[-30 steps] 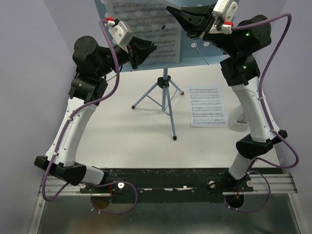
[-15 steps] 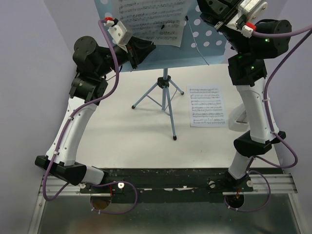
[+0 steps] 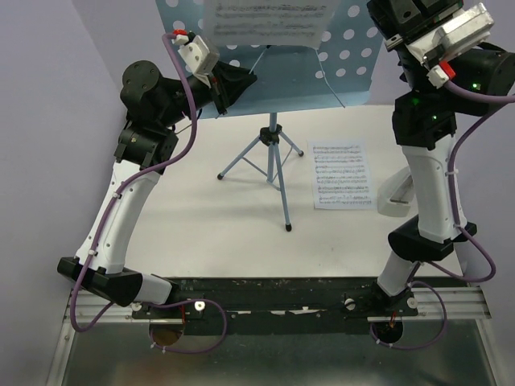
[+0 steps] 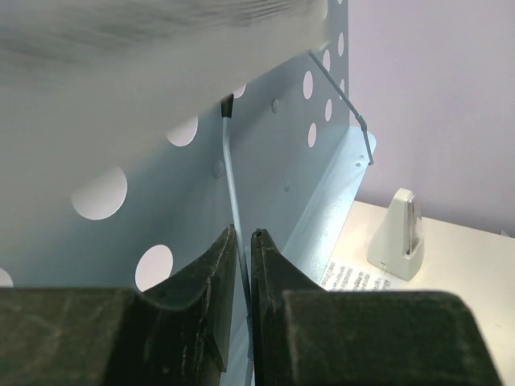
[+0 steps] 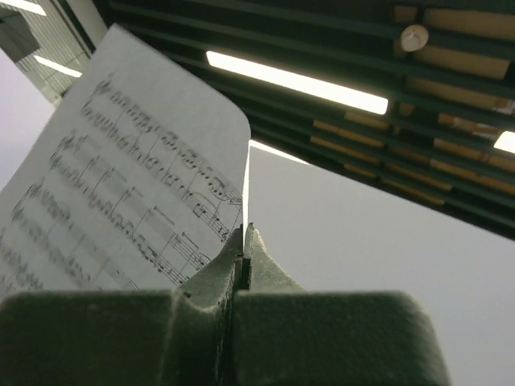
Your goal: Pack up the instrument practice props
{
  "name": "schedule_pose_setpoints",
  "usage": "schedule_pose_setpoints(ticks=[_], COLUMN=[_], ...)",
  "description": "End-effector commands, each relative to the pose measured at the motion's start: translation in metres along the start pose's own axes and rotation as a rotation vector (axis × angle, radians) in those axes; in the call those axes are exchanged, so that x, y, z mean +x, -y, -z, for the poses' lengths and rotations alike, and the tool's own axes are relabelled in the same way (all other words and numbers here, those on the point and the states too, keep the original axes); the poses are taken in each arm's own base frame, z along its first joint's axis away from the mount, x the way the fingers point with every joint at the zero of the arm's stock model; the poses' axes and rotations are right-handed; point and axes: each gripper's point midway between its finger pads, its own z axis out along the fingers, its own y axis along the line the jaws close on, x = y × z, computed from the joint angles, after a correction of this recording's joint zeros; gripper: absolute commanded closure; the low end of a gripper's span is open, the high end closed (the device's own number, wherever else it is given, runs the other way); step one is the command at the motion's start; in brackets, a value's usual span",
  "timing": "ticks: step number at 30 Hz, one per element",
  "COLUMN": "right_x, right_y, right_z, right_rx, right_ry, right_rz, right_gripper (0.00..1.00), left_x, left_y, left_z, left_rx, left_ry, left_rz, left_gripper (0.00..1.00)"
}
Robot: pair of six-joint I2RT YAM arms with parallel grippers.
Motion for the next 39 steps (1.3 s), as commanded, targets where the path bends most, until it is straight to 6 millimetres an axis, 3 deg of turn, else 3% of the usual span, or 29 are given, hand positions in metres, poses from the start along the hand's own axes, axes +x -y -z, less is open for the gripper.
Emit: schedule_pose_setpoints(ticks=[1,9,15,19,24,29,35,39], right_x=[-0.046,-0.067,-0.077,-0.083,-0.081,-0.071,-0.059,-0.052], right_y=[0.036,0.047,0.058,0.066,0.073,0.087,0.125,0.134], right_z=[0.0,0.005,0.014,0.019,0.034,0.066,0.117,0.16], right_rx=[0.086,0.078,0.077,0.083,0.086,0.104,0.234,0.284], right_ry=[0.07,0.065,0.014,-0.022,-0.116,-0.282,-0.513,-0.658], right_rz=[0.127,0.234,0.323,0.363,0.404,0.542,0.603,0.616], right_gripper=[1.0,0.99,1.0,1.0,0.99,1.0,1.0,1.0], left_x=[-0.01,-0.015,-0.025,-0.033,-0.052,-0.064,-0.079,-0.087], left_y=[0.004,0.0,-0.001,-0.004,-0.001,0.012,0.009,0.01], left_z=[0.005,0.005,0.01,0.016,0.028,0.032,0.034,0.037], left_rx=[0.003,-0.017,-0.04,-0.08,-0.101,-0.037,-0.058,-0.059], left_ry=[0.025,0.042,0.052,0.054,0.069,0.08,0.096,0.101], left_rz=[-0.014,-0.032,-0.054,-0.071,-0.149,-0.249,-0.298,-0.335], left_gripper=[0.77,0.76,0.56,0.35,0.26,0.07,0.05,0.05])
